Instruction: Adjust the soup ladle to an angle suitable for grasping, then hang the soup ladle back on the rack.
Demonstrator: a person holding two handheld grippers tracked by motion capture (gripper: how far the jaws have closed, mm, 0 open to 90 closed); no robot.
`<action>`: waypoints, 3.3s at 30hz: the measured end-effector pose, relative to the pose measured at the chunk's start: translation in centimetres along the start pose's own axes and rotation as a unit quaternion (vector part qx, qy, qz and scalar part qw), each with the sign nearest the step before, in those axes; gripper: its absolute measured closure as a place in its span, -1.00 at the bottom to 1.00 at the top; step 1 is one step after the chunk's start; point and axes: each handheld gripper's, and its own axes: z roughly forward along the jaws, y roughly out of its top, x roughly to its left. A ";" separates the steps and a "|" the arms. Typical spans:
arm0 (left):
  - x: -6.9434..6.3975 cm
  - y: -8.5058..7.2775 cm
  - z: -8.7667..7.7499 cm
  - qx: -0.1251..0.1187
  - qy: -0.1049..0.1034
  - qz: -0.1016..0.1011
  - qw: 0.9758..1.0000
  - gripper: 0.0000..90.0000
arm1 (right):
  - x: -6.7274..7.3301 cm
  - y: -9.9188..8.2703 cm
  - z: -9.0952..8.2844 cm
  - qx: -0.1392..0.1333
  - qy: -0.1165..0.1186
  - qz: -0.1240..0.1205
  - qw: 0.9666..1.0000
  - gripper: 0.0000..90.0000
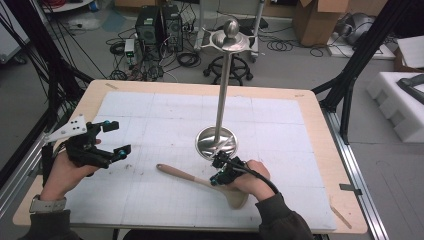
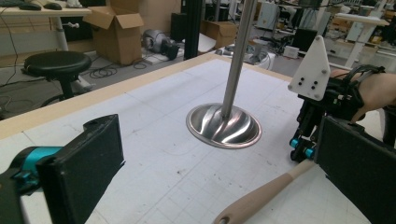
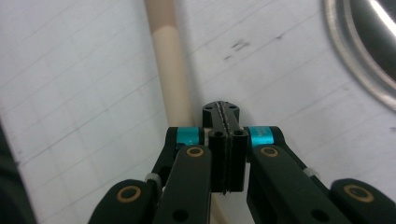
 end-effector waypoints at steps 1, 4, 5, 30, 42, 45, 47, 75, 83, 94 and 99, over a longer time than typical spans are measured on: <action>0.0 0.0 0.0 0.000 0.000 0.000 1.000 -0.96 | 0.1 0.0 0.0 0.001 0.001 -0.005 1.000 1.00; 0.0 0.0 0.0 0.000 0.000 0.000 1.000 -0.96 | 0.2 0.0 0.0 0.007 0.007 -0.005 1.000 1.00; 0.0 0.0 0.0 0.001 0.000 0.001 1.000 -0.96 | 0.3 0.0 0.1 0.005 0.010 -0.006 1.000 1.00; 0.2 0.0 -0.2 -0.001 0.000 -0.004 1.000 -0.96 | 1.0 0.2 -2.3 -0.056 0.004 -0.147 0.988 -0.16; 1.0 -0.1 0.1 -0.001 0.005 -0.017 1.000 -0.96 | 1.4 1.3 -1.7 -0.003 -0.020 -0.161 0.987 -0.77; 0.9 -0.1 0.1 0.000 0.008 -0.014 1.000 -0.96 | 1.4 1.4 -1.1 0.011 -0.020 -0.167 0.986 -0.73; 0.8 -0.1 0.0 0.002 0.007 -0.010 1.000 -0.96 | 1.5 1.5 -0.6 0.030 -0.028 -0.172 0.984 -0.70; 0.6 -0.3 0.2 0.013 0.004 -0.010 1.000 -0.96 | 1.8 1.8 0.6 0.077 -0.049 -0.148 0.985 0.01; 0.7 -0.3 0.2 0.012 0.002 -0.012 1.000 -0.96 | 2.4 1.9 0.5 0.087 -0.050 -0.143 0.985 0.30; 0.6 -0.3 0.2 0.012 -0.003 -0.010 1.000 -0.96 | 3.5 2.3 0.7 0.104 -0.060 -0.128 0.984 0.71; 0.5 -0.2 -0.1 0.006 -0.002 -0.010 1.000 -0.96 | 3.7 2.0 0.6 0.098 -0.070 -0.123 0.985 0.73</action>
